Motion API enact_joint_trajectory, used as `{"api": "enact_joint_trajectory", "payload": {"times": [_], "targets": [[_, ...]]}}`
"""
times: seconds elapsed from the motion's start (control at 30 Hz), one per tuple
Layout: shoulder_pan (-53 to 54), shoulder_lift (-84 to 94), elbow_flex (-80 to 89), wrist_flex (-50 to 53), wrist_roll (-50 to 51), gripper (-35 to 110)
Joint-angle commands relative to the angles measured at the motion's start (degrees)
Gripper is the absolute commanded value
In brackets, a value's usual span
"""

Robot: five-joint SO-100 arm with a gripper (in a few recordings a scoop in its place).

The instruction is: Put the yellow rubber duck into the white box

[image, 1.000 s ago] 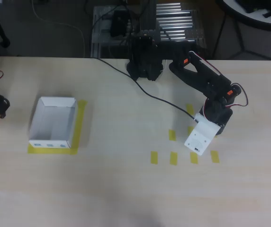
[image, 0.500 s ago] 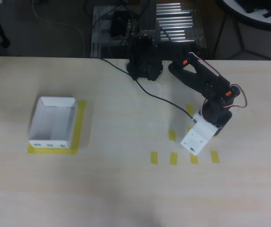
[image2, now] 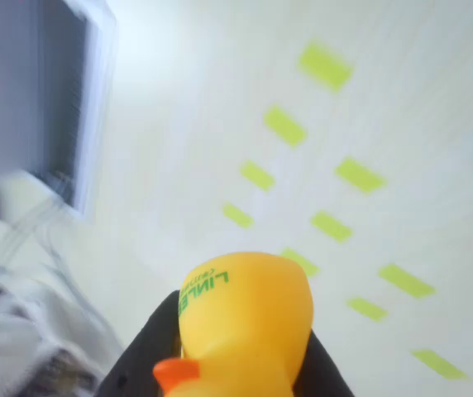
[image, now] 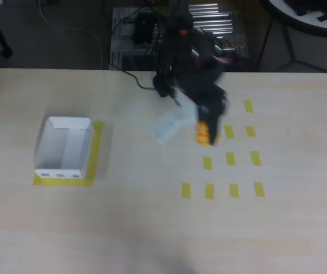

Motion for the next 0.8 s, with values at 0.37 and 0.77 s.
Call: {"api": "enact_joint_trajectory", "payload": {"times": [0.37, 0.77], "targets": [[42.7, 21.7, 15.1, -12.7, -3.8, 0], [58.0, 8.5, 30.9, -38.0, -12.6, 0]]}}
